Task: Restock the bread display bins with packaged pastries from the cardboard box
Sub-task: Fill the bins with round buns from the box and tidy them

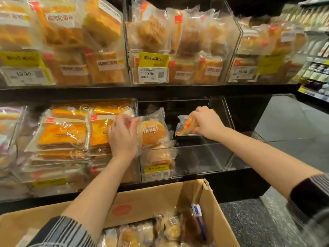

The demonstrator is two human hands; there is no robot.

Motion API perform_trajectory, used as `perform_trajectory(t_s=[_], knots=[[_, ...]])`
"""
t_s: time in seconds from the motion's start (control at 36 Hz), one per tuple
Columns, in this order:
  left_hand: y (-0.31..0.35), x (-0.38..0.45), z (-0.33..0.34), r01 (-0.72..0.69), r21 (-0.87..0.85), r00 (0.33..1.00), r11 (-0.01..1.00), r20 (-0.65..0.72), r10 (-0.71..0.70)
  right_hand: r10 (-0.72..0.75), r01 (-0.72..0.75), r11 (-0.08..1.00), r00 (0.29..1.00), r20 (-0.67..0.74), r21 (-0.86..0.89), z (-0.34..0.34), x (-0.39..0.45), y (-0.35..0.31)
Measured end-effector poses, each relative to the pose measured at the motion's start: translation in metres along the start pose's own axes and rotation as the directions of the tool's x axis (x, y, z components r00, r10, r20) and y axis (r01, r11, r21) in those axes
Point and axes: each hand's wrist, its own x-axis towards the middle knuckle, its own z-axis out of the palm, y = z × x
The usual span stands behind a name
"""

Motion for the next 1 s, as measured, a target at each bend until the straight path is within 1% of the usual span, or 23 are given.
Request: perform_trajectory(t_s=[0.11, 0.17, 0.22, 0.33, 0.42, 0.5, 0.56, 0.64, 0.69, 0.72, 0.78, 0.83, 0.89, 0.92, 0.94, 1.0], knots=[[-0.004, 0.002, 0.003, -0.030, 0.032, 1.000, 0.999, -0.004, 0.030, -0.052, 0.076, 0.966, 0.994, 0.101, -0.248, 0.020, 0.025, -0.004], [-0.006, 0.003, 0.004, -0.037, 0.044, 0.999, 0.998, -0.008, 0.038, -0.078, 0.121, 0.954, 0.984, 0.162, -0.274, 0.028, 0.037, -0.006], [-0.007, 0.003, 0.005, -0.042, 0.051, 0.999, 0.998, -0.007, 0.042, -0.057, 0.109, 0.969, 0.972, 0.226, -0.221, 0.034, 0.046, -0.008], [-0.008, 0.003, 0.008, -0.041, 0.066, 0.999, 0.997, -0.002, 0.041, -0.008, 0.026, 0.999, 0.933, 0.359, -0.046, 0.052, 0.059, -0.014], [-0.009, 0.003, 0.010, -0.052, 0.079, 0.999, 0.996, -0.004, 0.053, -0.006, -0.011, 0.999, 0.938, 0.348, 0.047, 0.067, 0.062, -0.019], [-0.010, 0.005, 0.011, -0.063, 0.077, 0.998, 0.995, -0.002, 0.063, -0.012, -0.009, 0.998, 0.954, 0.301, 0.068, 0.074, 0.064, -0.020], [-0.010, 0.005, 0.012, -0.076, 0.078, 0.997, 0.994, 0.004, 0.076, -0.013, -0.015, 0.996, 0.953, 0.302, 0.091, 0.074, 0.062, -0.019], [-0.011, 0.004, 0.011, -0.087, 0.075, 0.996, 0.993, 0.007, 0.087, 0.022, -0.080, 0.983, 0.946, 0.324, 0.166, 0.066, 0.058, -0.020], [-0.011, 0.003, 0.010, -0.086, 0.073, 0.996, 0.994, 0.010, 0.086, 0.044, -0.112, 0.968, 0.956, 0.289, 0.225, 0.054, 0.055, -0.022], [-0.011, 0.002, 0.010, -0.086, 0.073, 0.996, 0.994, 0.013, 0.086, 0.057, -0.120, 0.962, 0.967, 0.248, 0.246, 0.045, 0.053, -0.023], [-0.011, 0.002, 0.009, -0.082, 0.063, 0.997, 0.995, 0.021, 0.081, 0.091, -0.122, 0.942, 0.990, 0.112, 0.313, 0.026, 0.047, -0.028], [-0.010, 0.002, 0.007, -0.089, 0.046, 0.996, 0.995, 0.020, 0.088, 0.131, -0.114, 0.880, 0.991, -0.004, 0.461, 0.005, 0.039, -0.038], [-0.008, 0.002, 0.006, -0.096, 0.039, 0.995, 0.995, 0.019, 0.095, 0.126, -0.054, 0.777, 0.990, -0.071, 0.627, -0.017, 0.030, -0.053], [-0.008, 0.001, 0.005, -0.095, 0.040, 0.995, 0.995, 0.021, 0.095, 0.109, -0.013, 0.744, 0.989, -0.103, 0.668, -0.027, 0.025, -0.061], [-0.007, 0.001, 0.005, -0.095, 0.044, 0.995, 0.995, 0.022, 0.094, 0.083, 0.031, 0.740, 0.987, -0.138, 0.672, -0.037, 0.022, -0.067], [-0.008, 0.000, 0.005, -0.101, 0.058, 0.995, 0.993, 0.025, 0.099, -0.024, 0.124, 0.778, 0.985, -0.169, 0.616, -0.053, 0.018, -0.078]])
